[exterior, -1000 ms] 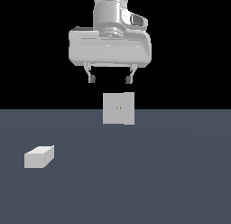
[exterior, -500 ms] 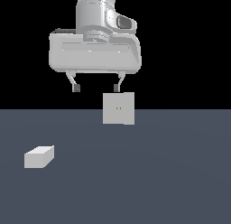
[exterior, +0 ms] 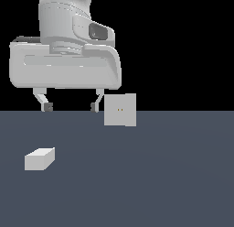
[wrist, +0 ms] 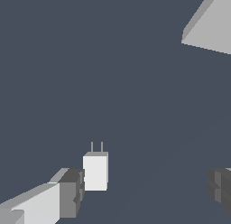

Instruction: Plug the charger into the wall socket.

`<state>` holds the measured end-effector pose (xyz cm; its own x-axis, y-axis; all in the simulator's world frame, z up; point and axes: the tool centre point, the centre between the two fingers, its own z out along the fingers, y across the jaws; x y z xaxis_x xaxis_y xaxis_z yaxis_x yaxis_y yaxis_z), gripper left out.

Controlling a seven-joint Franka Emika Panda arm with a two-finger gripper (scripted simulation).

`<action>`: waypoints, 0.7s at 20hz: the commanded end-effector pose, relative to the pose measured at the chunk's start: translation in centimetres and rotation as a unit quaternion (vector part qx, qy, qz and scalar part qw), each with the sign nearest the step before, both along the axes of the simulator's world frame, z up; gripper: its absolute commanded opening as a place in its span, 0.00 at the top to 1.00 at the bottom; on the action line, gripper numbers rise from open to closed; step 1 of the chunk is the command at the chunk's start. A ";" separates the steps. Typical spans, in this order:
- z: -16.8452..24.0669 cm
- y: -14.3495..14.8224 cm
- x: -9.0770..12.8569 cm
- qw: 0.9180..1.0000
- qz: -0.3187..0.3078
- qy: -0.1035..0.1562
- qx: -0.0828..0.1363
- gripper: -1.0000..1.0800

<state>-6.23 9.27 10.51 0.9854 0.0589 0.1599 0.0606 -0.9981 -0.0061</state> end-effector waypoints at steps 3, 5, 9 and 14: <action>-1.7 1.9 -1.2 1.000 0.001 -0.016 0.001 0.04; -2.3 2.6 -1.5 1.000 0.002 -0.022 0.001 0.04; -3.3 3.6 -2.0 1.000 0.002 -0.031 0.001 0.04; -4.0 4.3 -2.3 0.999 0.002 -0.037 0.000 0.04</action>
